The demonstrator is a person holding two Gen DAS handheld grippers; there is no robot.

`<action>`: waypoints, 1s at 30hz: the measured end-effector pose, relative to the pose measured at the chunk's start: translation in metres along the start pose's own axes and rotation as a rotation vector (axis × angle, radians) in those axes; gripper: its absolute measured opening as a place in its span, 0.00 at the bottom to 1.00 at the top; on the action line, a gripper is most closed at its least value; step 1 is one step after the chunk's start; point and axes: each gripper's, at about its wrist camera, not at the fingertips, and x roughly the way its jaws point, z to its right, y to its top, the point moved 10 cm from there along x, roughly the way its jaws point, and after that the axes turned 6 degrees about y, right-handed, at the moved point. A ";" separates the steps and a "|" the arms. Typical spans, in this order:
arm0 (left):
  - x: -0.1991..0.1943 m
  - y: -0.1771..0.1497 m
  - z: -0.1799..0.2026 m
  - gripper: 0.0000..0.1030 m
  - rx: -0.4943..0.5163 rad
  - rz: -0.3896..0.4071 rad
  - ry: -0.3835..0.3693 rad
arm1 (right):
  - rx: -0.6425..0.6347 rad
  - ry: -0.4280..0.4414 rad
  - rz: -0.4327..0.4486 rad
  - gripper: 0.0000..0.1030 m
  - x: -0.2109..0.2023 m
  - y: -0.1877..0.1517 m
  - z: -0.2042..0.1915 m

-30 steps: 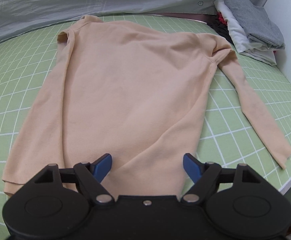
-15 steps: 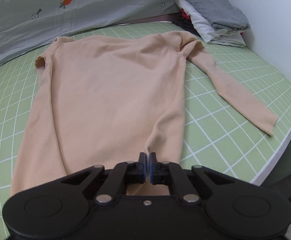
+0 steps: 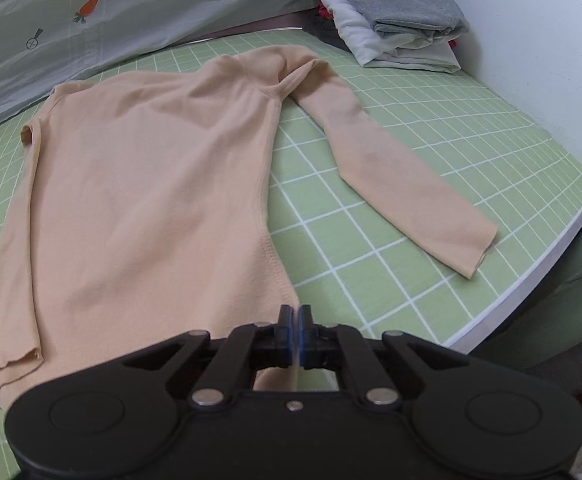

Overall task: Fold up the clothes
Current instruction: 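Grasp the hem with the right tool and pull it to flatten the top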

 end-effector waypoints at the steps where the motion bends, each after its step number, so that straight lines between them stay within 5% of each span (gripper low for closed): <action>1: 0.003 -0.004 0.009 0.65 -0.002 -0.006 0.000 | -0.020 0.011 -0.004 0.03 0.003 0.002 0.003; 10: 0.024 -0.024 0.067 0.65 -0.029 -0.001 0.046 | -0.189 0.111 -0.033 0.04 0.022 0.012 0.026; 19: 0.038 -0.035 0.099 0.52 -0.016 -0.019 0.047 | -0.297 0.171 -0.033 0.04 0.029 0.021 0.029; 22: 0.042 -0.035 0.104 0.41 0.015 -0.010 0.070 | -0.314 0.181 -0.030 0.05 0.029 0.022 0.029; 24: 0.043 -0.034 0.102 0.11 0.036 -0.004 0.099 | -0.317 0.185 -0.028 0.05 0.029 0.022 0.030; 25: 0.044 -0.033 0.100 0.05 0.032 -0.006 0.097 | -0.313 0.184 -0.028 0.06 0.029 0.022 0.030; 30: 0.033 -0.030 0.074 0.02 -0.063 0.014 0.077 | -0.299 0.163 -0.027 0.06 0.026 0.020 0.032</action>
